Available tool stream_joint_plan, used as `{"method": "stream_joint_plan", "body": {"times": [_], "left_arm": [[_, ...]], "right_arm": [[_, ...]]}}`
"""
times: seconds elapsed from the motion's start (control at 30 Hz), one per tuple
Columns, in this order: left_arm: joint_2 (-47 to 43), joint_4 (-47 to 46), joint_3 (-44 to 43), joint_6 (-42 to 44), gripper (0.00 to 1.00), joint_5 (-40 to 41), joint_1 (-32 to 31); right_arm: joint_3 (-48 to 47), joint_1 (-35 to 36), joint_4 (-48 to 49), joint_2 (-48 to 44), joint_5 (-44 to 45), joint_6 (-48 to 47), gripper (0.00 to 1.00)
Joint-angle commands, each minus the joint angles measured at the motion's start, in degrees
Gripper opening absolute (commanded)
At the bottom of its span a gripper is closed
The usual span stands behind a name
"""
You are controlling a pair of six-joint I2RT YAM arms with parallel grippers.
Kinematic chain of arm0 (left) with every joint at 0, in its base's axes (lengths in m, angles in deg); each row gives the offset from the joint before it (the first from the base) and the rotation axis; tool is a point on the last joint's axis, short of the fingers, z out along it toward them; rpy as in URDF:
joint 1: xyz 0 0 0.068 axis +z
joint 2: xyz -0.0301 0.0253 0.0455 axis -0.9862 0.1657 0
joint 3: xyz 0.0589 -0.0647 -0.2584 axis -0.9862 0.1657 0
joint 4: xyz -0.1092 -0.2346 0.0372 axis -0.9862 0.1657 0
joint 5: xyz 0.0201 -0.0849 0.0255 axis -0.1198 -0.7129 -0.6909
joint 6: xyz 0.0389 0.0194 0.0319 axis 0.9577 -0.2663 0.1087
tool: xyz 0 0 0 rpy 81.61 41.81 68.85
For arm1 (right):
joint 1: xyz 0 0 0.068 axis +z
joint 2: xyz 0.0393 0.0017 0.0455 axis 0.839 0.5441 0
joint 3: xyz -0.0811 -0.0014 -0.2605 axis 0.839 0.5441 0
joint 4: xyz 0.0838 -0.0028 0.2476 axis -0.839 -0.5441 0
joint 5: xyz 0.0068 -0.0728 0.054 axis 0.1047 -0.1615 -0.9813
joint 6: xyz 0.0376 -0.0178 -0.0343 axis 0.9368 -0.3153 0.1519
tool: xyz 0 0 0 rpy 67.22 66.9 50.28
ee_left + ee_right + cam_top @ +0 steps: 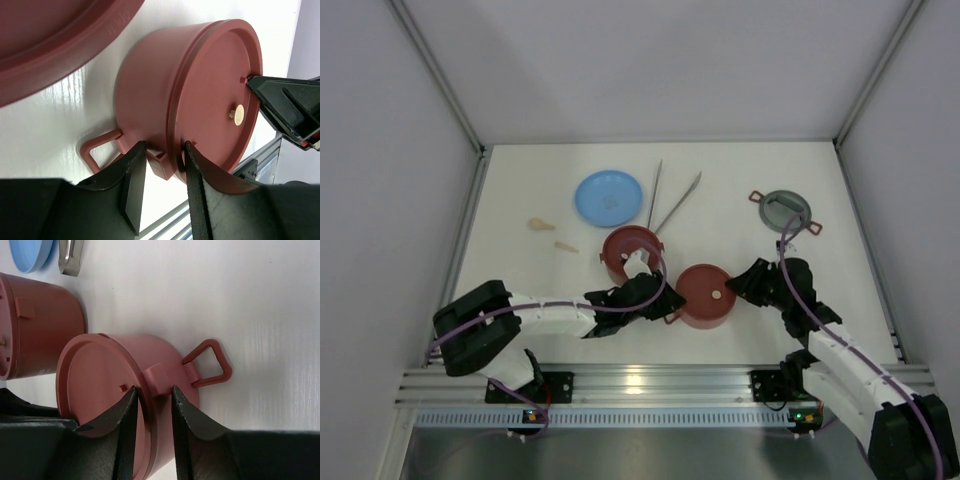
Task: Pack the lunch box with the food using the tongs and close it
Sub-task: Pick up the packing box from the center of the board.
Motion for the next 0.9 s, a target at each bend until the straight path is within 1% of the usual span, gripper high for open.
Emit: {"method": "stream_joint_plan", "body": {"times": [0.0,0.57,0.73,0.87], "left_arm": [[-2.43,3.6,0.97,-0.3,0.38,-0.54,-0.67],[-6.74,6.85,0.0,0.04,0.31,1.31,-0.67],[-6.3,8.61,-1.67,0.75,0.31,1.14,-0.67],[-5.42,9.31,-2.11,1.01,0.31,0.87,-0.67]], "right_arm": [[0.93,0.22,-5.87,-1.25,0.43,-1.02,0.08],[-1.18,0.22,-13.78,-9.33,-1.41,-0.93,0.06],[-3.46,0.14,-16.76,-11.44,-1.5,-1.37,0.06],[-4.17,0.14,-18.35,-10.83,-0.8,-2.07,0.06]]}}
